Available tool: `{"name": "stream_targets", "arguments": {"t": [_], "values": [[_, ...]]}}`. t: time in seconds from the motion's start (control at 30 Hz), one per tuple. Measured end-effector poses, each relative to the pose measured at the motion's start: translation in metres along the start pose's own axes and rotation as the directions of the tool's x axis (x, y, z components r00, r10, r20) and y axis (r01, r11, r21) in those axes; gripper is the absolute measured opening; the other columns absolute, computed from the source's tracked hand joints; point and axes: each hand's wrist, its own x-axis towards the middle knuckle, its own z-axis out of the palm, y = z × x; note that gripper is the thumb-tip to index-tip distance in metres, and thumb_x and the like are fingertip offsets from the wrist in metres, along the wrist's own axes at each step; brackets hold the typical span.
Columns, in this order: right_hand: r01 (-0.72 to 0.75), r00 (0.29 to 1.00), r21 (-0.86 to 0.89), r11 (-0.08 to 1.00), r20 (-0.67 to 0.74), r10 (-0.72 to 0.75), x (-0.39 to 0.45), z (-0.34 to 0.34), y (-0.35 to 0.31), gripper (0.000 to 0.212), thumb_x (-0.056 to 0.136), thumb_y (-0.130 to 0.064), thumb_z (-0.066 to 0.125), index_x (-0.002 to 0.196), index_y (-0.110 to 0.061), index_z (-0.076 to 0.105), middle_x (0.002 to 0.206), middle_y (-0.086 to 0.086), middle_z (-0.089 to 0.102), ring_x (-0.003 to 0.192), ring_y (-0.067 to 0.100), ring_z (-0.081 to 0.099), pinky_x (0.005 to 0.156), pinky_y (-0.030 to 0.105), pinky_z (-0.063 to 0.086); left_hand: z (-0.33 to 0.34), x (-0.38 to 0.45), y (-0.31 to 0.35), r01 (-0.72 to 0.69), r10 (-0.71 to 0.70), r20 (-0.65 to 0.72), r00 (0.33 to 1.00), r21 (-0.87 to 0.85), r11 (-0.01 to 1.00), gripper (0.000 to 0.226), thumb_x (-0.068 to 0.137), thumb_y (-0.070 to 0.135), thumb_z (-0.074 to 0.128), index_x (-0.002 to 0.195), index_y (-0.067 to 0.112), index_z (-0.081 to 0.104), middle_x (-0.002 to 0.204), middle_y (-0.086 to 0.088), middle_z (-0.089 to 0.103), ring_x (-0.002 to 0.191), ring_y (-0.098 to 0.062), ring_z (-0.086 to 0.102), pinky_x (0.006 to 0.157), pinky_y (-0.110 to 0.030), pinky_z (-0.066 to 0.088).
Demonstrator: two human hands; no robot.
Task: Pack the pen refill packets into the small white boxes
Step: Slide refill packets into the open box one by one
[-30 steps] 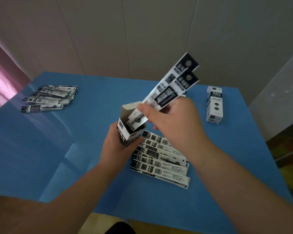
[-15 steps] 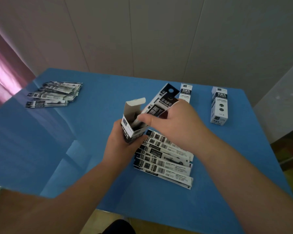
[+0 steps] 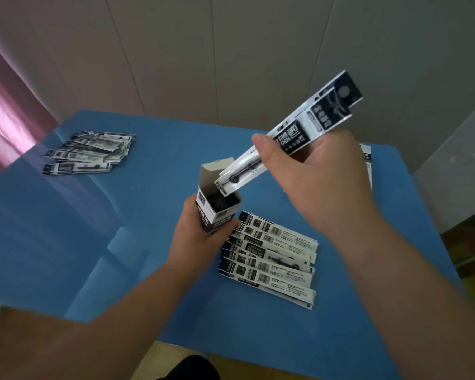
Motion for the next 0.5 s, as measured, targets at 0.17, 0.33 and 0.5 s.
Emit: {"name": "stream_targets", "arguments": {"t": [0.17,0.33,0.5], "values": [[-0.011,1.0,-0.046,0.999,-0.024,0.01,-0.006,0.008,0.0,0.055,0.092,-0.037,0.071,0.048,-0.023,0.04,0.04,-0.012,0.041,0.037,0.007,0.039,0.039,0.014,0.026,0.0,0.0,-0.001,-0.003,0.003,0.015,1.0,-0.014,1.0,0.056,0.065,0.056,0.081,0.106,0.068,0.046,0.111,0.028,0.065,0.103,0.005,0.066,0.081,-0.026,0.057],[-0.023,0.997,-0.11,0.994,0.064,0.03,-0.008,0.025,0.003,0.045,0.091,-0.042,0.069,0.055,-0.023,0.05,0.044,-0.02,0.051,0.041,-0.001,0.052,0.039,0.011,0.034,0.001,0.001,-0.003,-0.015,0.015,0.012,1.0,-0.014,1.0,0.057,0.067,0.052,0.083,0.108,0.067,0.047,0.116,0.021,0.067,0.107,0.0,0.067,0.086,-0.033,0.057],[-0.005,0.972,-0.301,0.953,0.221,0.075,-0.008,0.049,0.01,0.035,0.087,-0.057,0.066,0.072,-0.026,0.062,0.062,-0.011,0.059,0.061,0.003,0.06,0.052,0.02,0.048,0.004,0.003,-0.004,0.0,-0.001,0.039,0.999,0.032,1.0,0.05,0.068,0.049,0.081,0.108,0.055,0.051,0.106,0.014,0.066,0.095,-0.003,0.068,0.075,-0.032,0.055]]}}
